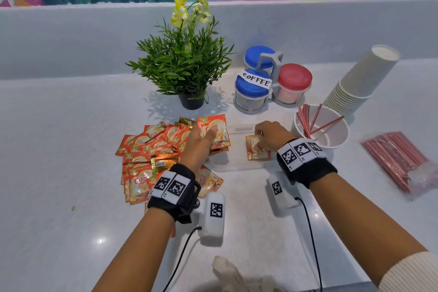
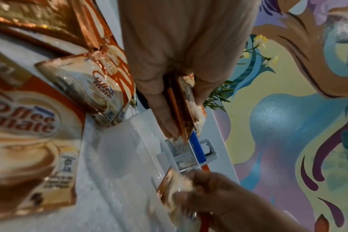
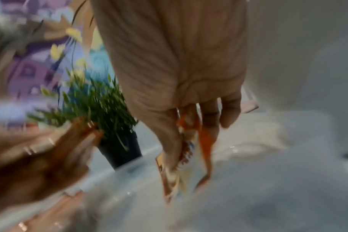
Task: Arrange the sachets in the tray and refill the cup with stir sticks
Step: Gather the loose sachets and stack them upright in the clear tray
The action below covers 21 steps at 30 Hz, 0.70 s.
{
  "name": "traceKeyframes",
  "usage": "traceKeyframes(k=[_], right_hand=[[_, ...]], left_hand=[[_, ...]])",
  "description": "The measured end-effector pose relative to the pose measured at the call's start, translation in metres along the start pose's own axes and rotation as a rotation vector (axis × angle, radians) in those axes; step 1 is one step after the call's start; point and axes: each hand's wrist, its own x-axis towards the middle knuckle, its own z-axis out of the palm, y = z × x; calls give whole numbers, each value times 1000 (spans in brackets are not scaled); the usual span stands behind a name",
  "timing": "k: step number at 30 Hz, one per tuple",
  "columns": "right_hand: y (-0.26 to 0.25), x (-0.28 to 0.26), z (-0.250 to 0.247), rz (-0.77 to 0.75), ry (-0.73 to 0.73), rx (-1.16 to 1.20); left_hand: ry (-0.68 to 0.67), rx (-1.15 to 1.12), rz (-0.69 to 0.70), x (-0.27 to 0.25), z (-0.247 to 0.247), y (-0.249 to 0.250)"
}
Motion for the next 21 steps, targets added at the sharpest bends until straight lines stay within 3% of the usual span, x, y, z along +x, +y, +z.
traceKeyframes(k=[4,7,12,16,18,21], right_hand=[[-17,-14,-19,-154,80,512],[-34,-29,-32,-194,49,898],[-50,-36,-34,-288,-76,747],[-53,-35,-33,-254,-119,694],[-53,-33,-31,-200,-51,763],[-50,-29,-24,-43,76,1083]], left_hand=[[30,3,-14,0,-1,1],[35,35,-38,-2,-1,1],[-41,-4,-21,-9,1,7],[-87,-61,-13,-14,2,14],[-74,-57,0,-15,3,15],[-44,-105,14,-13,4,14]])
